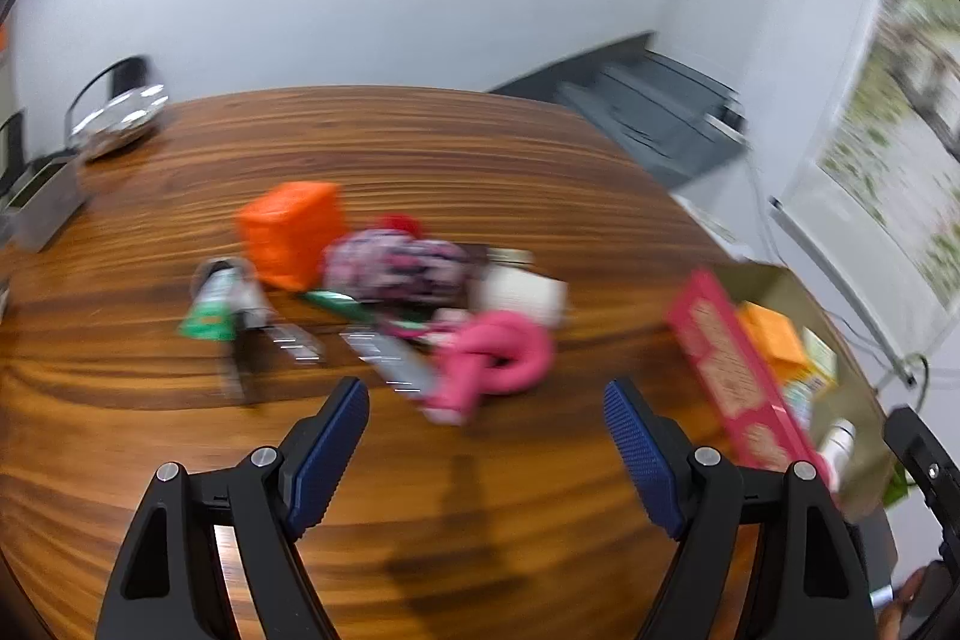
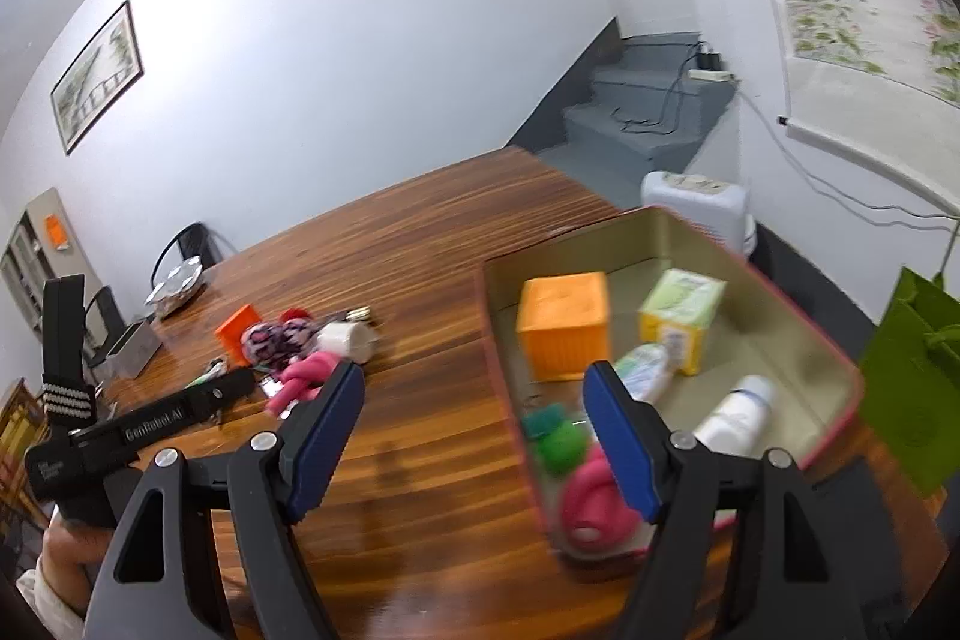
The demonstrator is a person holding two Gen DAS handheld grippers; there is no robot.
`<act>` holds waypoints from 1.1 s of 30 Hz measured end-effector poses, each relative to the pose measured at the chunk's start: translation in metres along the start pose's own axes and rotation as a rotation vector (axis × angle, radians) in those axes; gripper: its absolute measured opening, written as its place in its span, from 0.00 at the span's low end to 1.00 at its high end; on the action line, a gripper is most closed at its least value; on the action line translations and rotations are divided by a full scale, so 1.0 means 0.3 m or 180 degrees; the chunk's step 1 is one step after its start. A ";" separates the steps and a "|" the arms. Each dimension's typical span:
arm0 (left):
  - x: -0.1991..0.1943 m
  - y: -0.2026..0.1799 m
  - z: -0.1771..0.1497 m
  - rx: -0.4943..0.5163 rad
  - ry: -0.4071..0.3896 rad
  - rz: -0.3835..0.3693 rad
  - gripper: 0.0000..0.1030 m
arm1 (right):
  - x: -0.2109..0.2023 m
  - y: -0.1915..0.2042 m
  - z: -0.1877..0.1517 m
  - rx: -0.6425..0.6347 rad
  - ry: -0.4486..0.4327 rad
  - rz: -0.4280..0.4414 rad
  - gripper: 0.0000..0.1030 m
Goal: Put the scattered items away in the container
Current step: 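Return the left gripper to the pile and grasp the silver clip with green tube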
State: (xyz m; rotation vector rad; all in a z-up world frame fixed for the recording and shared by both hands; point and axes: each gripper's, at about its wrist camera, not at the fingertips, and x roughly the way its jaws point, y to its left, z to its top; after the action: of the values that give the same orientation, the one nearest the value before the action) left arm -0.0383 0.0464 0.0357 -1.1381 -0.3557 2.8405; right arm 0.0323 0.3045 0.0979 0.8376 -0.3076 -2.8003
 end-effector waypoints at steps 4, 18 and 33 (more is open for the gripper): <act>-0.005 0.168 0.024 -0.0295 -0.0034 0.0224 0.80 | 0.041 0.066 -0.015 -0.0059 0.0081 0.0078 0.77; 0.174 0.385 0.140 -0.0606 0.0236 0.0508 0.80 | 0.169 0.208 -0.070 -0.0218 0.0303 0.0236 0.77; 0.292 0.356 0.120 -0.0305 0.0466 0.0889 0.80 | 0.215 0.187 -0.095 -0.0161 0.0366 0.0229 0.77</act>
State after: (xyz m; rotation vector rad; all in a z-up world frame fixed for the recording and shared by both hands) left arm -0.1235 -0.0518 -0.0232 -1.5155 -0.3519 2.9744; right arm 0.0028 0.2306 0.0555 0.9518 -0.2423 -2.6693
